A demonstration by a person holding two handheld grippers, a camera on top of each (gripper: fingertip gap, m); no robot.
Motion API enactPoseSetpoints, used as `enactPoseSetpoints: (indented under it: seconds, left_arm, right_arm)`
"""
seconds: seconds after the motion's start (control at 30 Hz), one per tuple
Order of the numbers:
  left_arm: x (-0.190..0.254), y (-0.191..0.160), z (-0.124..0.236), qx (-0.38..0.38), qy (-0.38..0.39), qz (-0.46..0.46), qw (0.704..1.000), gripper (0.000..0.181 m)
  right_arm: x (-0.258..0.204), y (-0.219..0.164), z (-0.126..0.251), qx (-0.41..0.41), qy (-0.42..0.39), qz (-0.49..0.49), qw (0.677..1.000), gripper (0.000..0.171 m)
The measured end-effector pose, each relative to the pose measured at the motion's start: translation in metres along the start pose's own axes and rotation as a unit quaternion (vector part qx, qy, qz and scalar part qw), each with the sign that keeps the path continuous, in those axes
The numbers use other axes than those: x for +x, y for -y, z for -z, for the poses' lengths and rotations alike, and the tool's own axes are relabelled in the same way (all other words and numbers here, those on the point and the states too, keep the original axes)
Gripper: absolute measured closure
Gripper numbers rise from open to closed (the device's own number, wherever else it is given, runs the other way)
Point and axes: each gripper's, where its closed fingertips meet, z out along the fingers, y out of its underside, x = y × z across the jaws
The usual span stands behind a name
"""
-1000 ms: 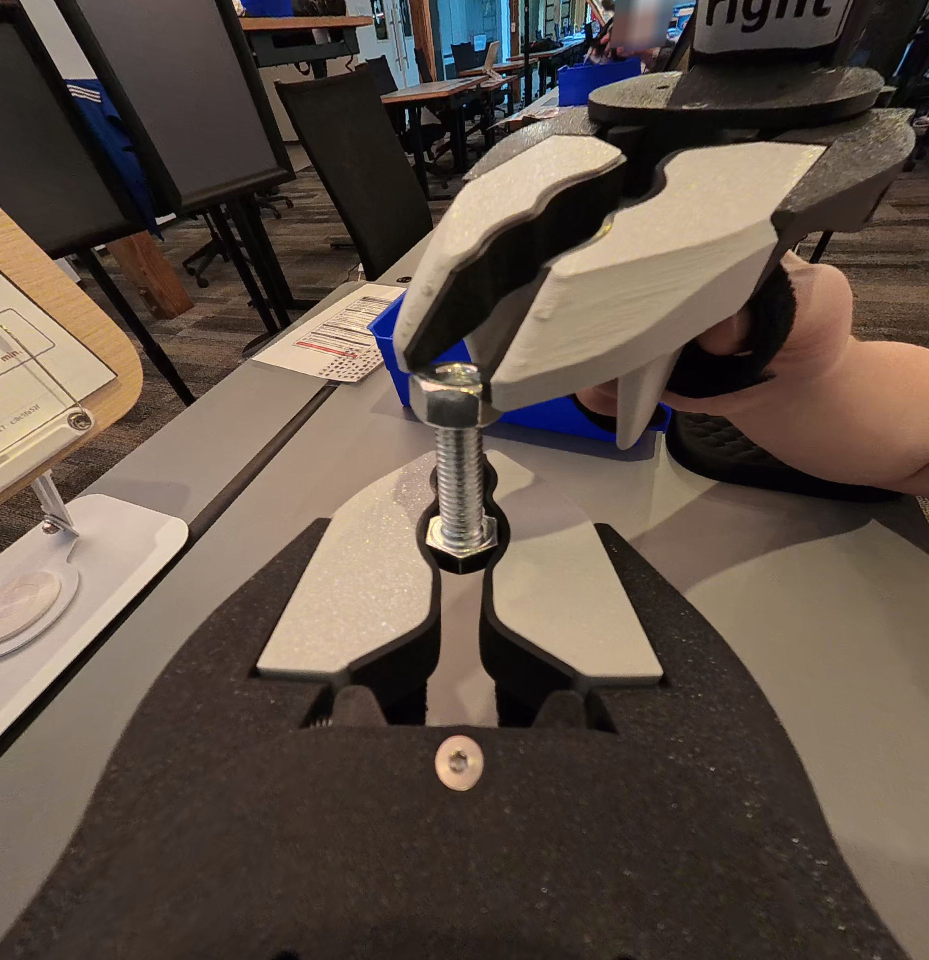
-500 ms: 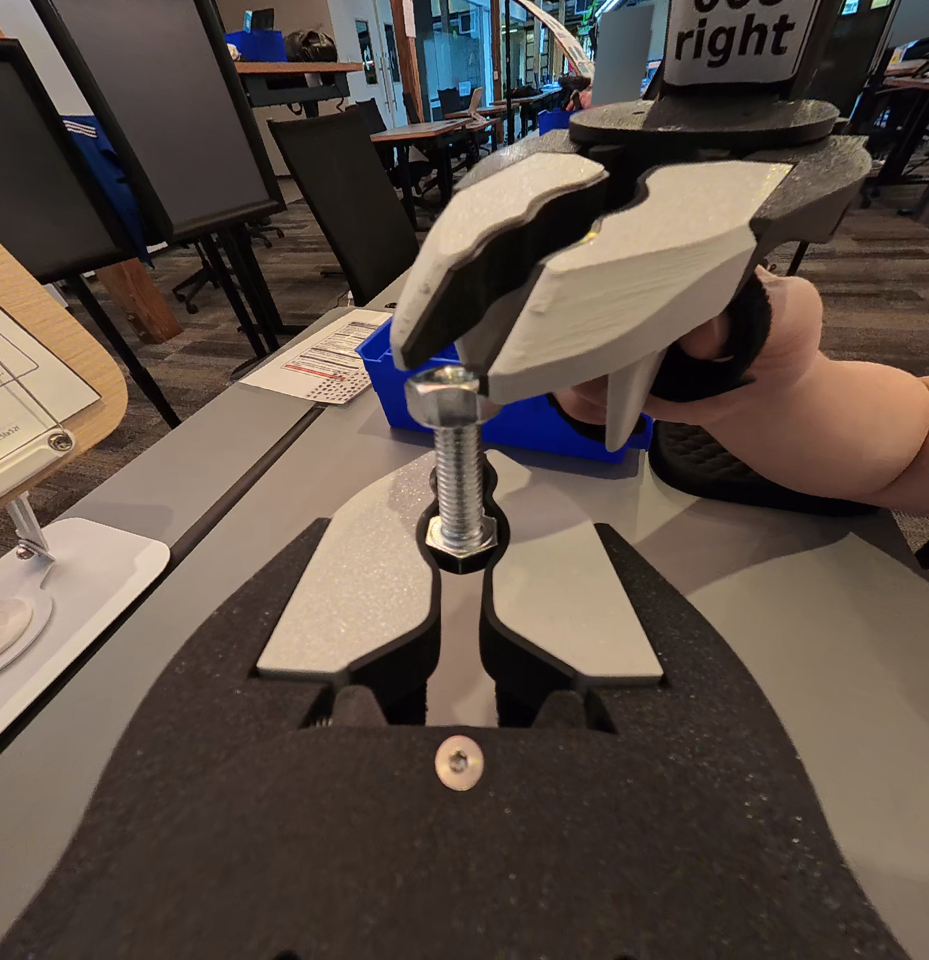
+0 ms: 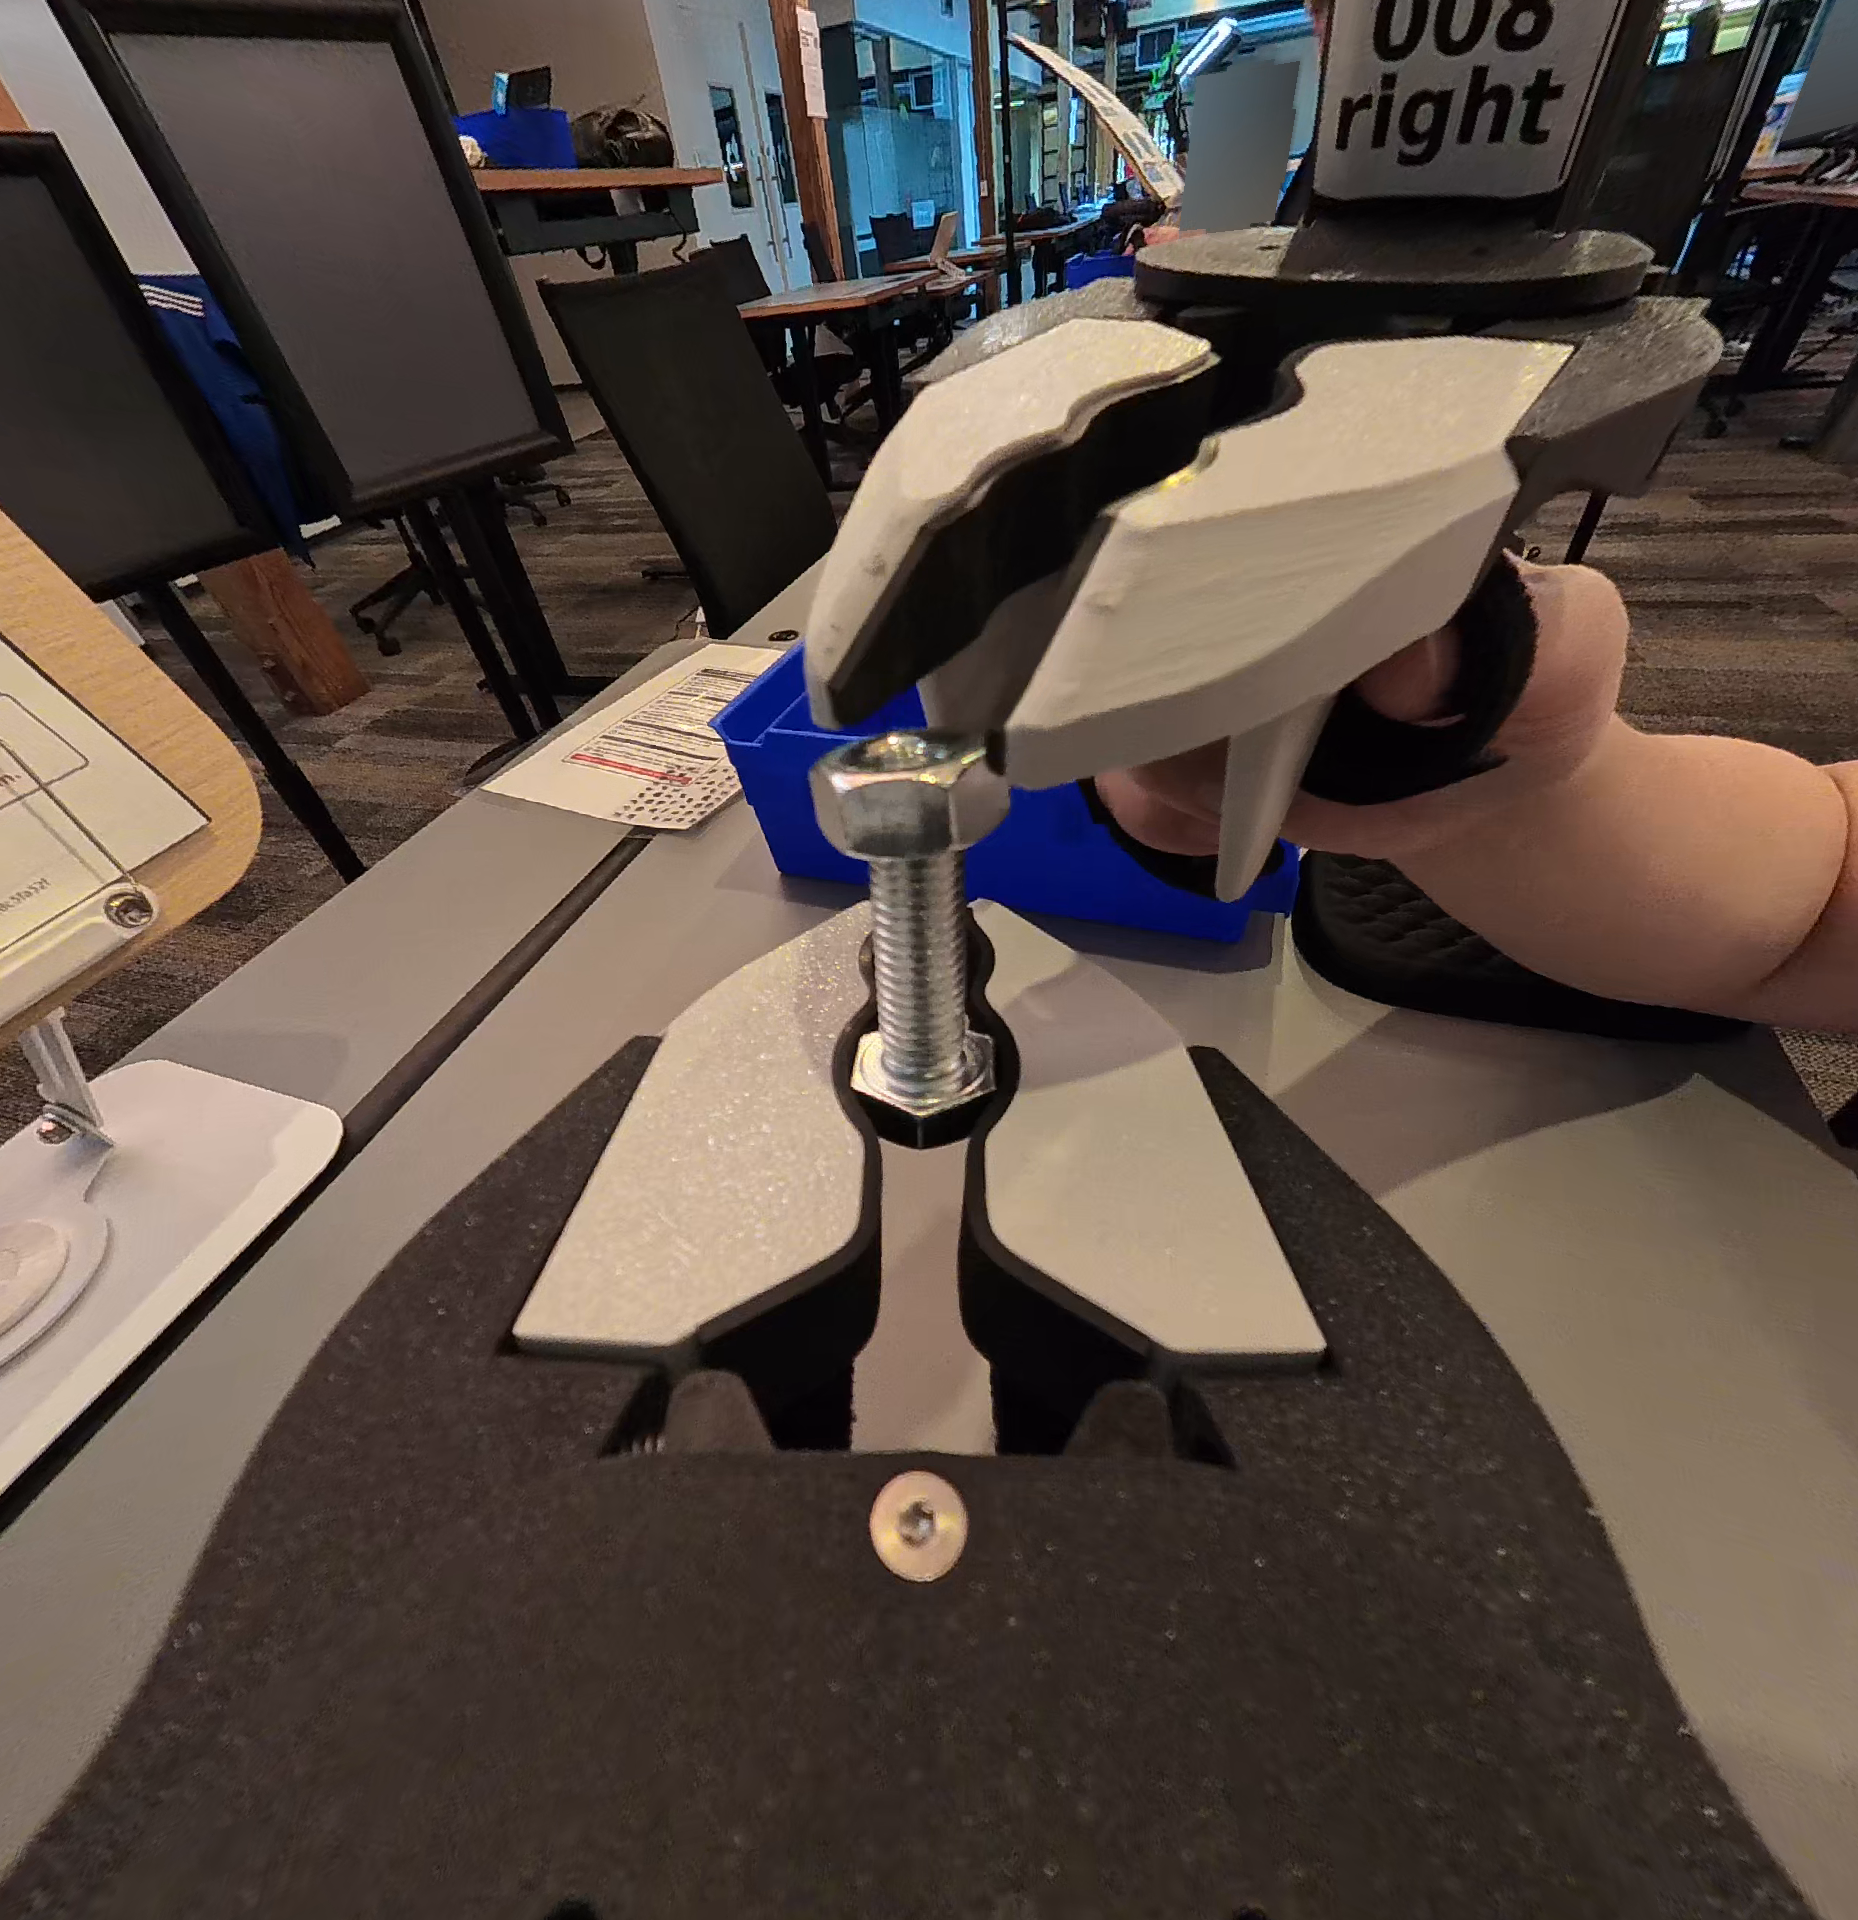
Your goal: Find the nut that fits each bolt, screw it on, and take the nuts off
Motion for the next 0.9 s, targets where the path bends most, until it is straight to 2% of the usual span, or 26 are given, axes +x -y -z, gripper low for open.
enactPoseSetpoints:
  seconds: [0.2,0.3,0.4,0.5,0.6,0.9]
  left_arm:
    - [0.005,0.002,0.001,0.007,-0.015,-0.005,1.000,0.171]
    - [0.021,0.008,0.002,0.029,-0.067,-0.009,0.997,0.171]
    - [0.041,0.014,0.005,0.048,-0.123,-0.020,0.991,0.171]
    - [0.061,0.019,0.009,0.064,-0.175,-0.028,0.982,0.171]
    - [0.075,0.021,0.011,0.069,-0.207,-0.039,0.975,0.171]
    - [0.093,0.025,0.017,0.080,-0.249,-0.044,0.964,0.171]
  right_arm:
    - [-0.005,0.012,0.008,0.017,0.027,0.001,0.999,0.150]
    - [-0.013,0.028,0.023,0.048,0.079,0.004,0.996,0.146]
    - [-0.021,0.026,0.032,0.031,0.136,-0.003,0.990,0.138]
    - [-0.034,0.020,0.035,0.023,0.199,-0.014,0.980,0.137]
    - [-0.038,0.021,0.036,0.045,0.213,-0.002,0.976,0.141]
    - [-0.062,0.009,0.032,0.015,0.254,0.044,0.966,0.144]
